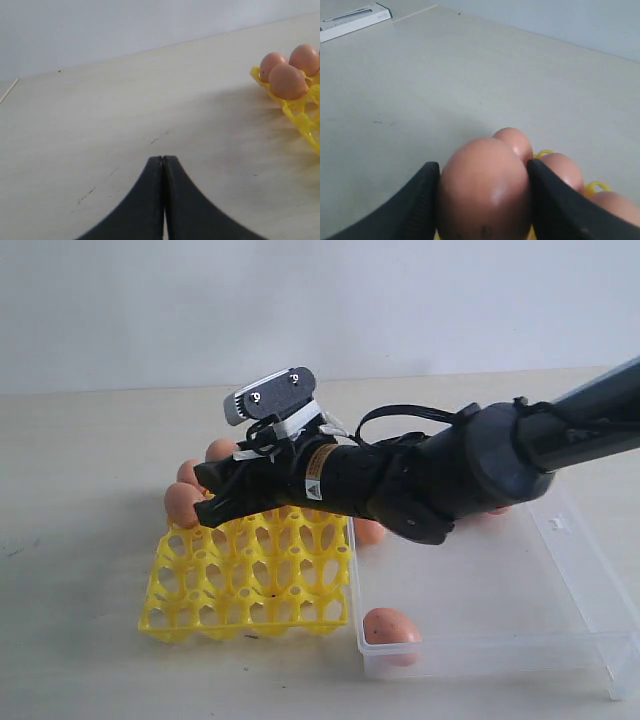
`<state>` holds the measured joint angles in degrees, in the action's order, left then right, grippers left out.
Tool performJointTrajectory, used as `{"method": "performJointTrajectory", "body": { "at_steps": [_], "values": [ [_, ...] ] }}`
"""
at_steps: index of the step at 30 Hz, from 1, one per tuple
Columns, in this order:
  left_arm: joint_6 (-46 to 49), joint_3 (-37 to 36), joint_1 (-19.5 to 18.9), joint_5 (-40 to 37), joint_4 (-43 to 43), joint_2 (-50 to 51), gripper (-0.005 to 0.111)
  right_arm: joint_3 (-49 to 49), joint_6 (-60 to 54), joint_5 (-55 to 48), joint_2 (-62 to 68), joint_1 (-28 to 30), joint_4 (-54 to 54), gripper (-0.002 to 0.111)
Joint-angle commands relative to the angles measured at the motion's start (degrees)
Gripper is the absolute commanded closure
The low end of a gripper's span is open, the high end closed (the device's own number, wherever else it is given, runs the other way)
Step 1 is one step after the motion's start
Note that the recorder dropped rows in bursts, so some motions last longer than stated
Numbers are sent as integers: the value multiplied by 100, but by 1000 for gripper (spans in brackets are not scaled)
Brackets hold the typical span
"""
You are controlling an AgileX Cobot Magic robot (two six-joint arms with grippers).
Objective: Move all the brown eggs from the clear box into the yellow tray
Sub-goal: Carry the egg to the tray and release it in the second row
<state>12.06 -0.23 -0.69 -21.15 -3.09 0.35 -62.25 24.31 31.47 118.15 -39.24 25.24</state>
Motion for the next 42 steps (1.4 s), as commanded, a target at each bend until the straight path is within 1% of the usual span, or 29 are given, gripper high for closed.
{"method": "performJointTrajectory", "body": {
  "at_steps": [1, 7, 11, 14, 16, 17, 23, 26, 28, 31, 34, 36, 38, 41, 42],
  "values": [
    [-30, 23, -13, 51, -44, -35, 107, -420, 287, 116, 347, -3, 67, 108],
    [-30, 23, -13, 51, -44, -35, 107, -707, 334, 99, 685, -3, 57, 108],
    [-30, 23, -13, 51, -44, -35, 107, -808, 317, -165, 787, -3, 30, 108],
    [-30, 23, -13, 51, -44, -35, 107, -849, 303, -228, 838, -3, 45, 105],
    [-30, 23, -13, 51, -44, -35, 107, -849, 229, -218, 859, 7, 45, 97],
    [-30, 23, -13, 51, -44, -35, 107, -849, 229, -228, 872, 7, 45, 92],
    [-30, 23, -13, 51, -44, -35, 107, -849, 229, -322, 872, 7, 24, 50],
    [-30, 23, -13, 51, -44, -35, 107, -849, 229, -467, 848, 7, 64, 40],
    [-30, 23, -13, 51, -44, -35, 107, -849, 229, -597, 750, 7, 64, 37],
    [-30, 23, -13, 51, -44, -35, 107, -849, 229, -1039, 382, 7, 64, 39],
    [-30, 23, -13, 51, -44, -35, 107, -838, 434, -1935, -304, 7, 22, 47],
    [-30, 23, -13, 51, -44, -35, 107, -838, 619, -2864, -914, 7, 23, 60],
    [-30, 23, -13, 51, -44, -35, 107, -838, 619, -3946, -1513, -4, -159, 75],
    [-30, 23, -13, 51, -44, -35, 107, -838, 138, -5478, -2159, 31, -718, 100],
    [-30, 23, -13, 51, -44, -35, 107, -838, -52, -6054, -2325, 92, -879, 107]
  ]
}}
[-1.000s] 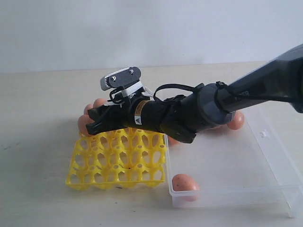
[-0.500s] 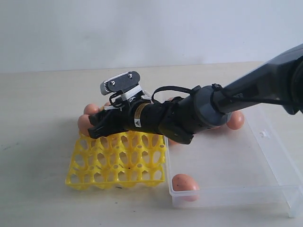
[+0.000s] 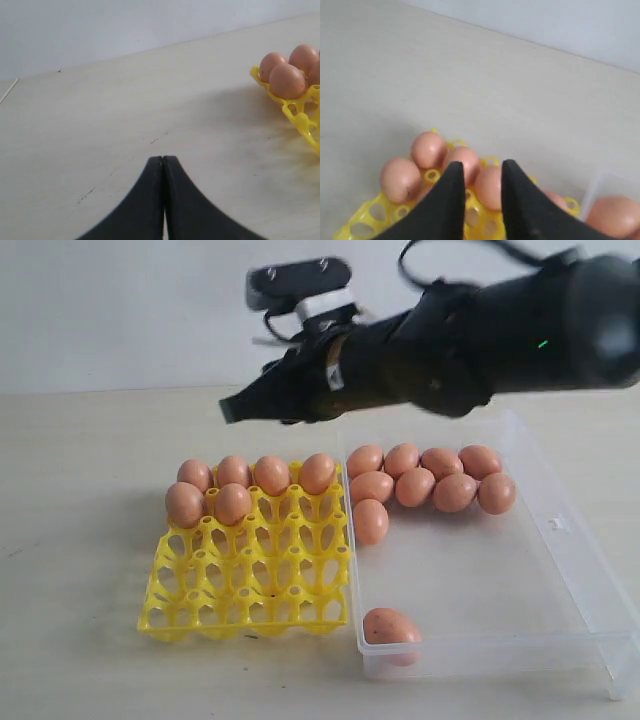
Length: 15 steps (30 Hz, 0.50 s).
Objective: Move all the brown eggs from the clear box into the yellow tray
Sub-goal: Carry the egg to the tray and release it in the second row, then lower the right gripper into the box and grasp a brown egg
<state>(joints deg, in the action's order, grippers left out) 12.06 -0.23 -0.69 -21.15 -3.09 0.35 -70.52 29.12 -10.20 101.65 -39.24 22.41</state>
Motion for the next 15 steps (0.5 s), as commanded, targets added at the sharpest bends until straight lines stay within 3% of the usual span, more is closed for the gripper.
{"method": "performJointTrajectory", "body": {
  "at_steps": [1, 6, 11, 15],
  "values": [
    [-30, 23, -13, 51, -44, -35, 107, -11, -735, -2468, -776, 144, -796, 108],
    [-19, 23, -13, 51, -44, -35, 107, 88, -1751, -4328, -938, 493, -1891, 108],
    [-19, 23, -13, 51, -44, -35, 107, 586, -1946, -4231, -938, 535, -2241, 104],
    [-30, 23, -13, 51, -44, -35, 107, 883, -2683, -4202, -887, 523, -2294, 90]
  ]
}}
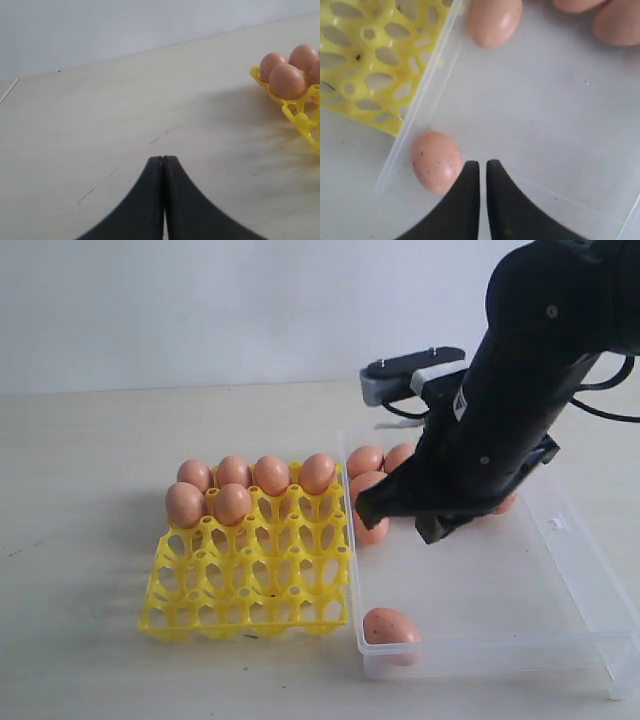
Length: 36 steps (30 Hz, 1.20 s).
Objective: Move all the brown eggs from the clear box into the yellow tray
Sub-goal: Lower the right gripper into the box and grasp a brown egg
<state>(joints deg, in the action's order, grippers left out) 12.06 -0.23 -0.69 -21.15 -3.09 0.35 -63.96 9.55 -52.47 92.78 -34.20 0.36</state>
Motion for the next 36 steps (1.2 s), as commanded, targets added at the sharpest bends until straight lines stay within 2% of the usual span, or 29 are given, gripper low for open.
{"method": "performJointTrajectory", "body": {
  "at_steps": [1, 5, 11, 14, 22, 33, 36],
  "values": [
    [-30, 23, -13, 51, -44, -35, 107, 289, -955, 25, 9, 19, -169, 85],
    [-30, 23, -13, 51, -44, -35, 107, 419, -1544, 230, 94, 19, -237, 67],
    [-30, 23, -13, 51, -44, -35, 107, 431, -2379, 497, 400, 19, -415, 66],
    [-30, 23, -13, 51, -44, -35, 107, 431, -3381, 576, 582, -47, -1068, 57],
    [-30, 23, -13, 51, -44, -35, 107, 431, -3650, 768, 1041, -47, -1194, 57],
    [-30, 23, -13, 51, -44, -35, 107, 431, -4312, 590, 1585, -47, -1899, 57],
    [-30, 23, -13, 51, -44, -35, 107, 419, -4312, 538, 1710, -47, -1899, 64]
  ]
}}
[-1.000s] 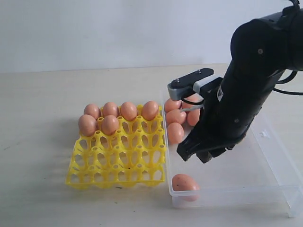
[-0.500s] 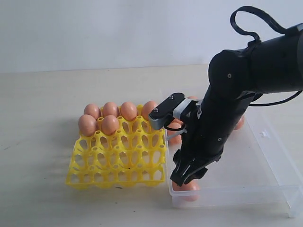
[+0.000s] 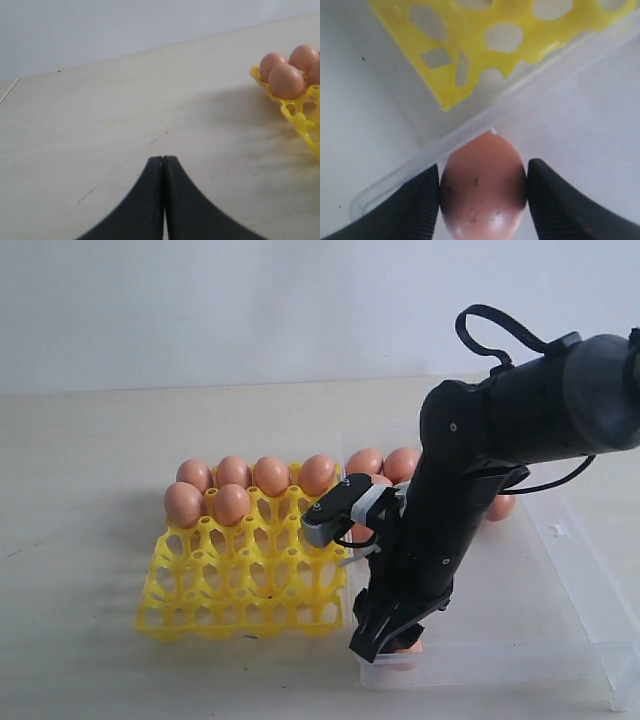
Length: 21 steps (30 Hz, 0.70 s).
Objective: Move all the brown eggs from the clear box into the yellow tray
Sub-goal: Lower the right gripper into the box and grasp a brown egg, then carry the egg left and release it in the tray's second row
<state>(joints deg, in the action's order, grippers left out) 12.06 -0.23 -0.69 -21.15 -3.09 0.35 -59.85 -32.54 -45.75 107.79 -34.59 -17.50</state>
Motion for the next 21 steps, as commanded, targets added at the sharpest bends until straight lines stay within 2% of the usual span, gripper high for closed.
{"method": "performJointTrajectory", "body": {
  "at_steps": [1, 4, 5, 10, 12, 15, 17, 19, 21],
  "values": [
    [-30, 23, -13, 51, -44, -35, 107, 8, -103, -123, 234, -8, -100, 71],
    [-30, 23, -13, 51, -44, -35, 107, 8, -125, -123, 226, -8, 2, 103],
    [-30, 23, -13, 51, -44, -35, 107, 8, -154, -148, 212, 5, 28, 107],
    [-30, 23, -13, 51, -44, -35, 107, -5, -102, -446, -359, 250, 506, 108],
    [-30, 23, -13, 51, -44, -35, 107, -5, 132, -189, -823, 408, 763, 108],
    [-30, 23, -13, 51, -44, -35, 107, 73, 501, 1311, -1520, 472, 803, 108],
    [-30, 23, -13, 51, -44, -35, 107, 249, 698, 2768, -1788, 381, 665, 108],
    [-30, 23, -13, 51, -44, -35, 107, 437, 923, 4080, -1771, 180, 665, 108],
    [-30, 23, -13, 51, -44, -35, 107, 573, 1255, 4974, -1546, -34, 789, 108]
  ]
}}
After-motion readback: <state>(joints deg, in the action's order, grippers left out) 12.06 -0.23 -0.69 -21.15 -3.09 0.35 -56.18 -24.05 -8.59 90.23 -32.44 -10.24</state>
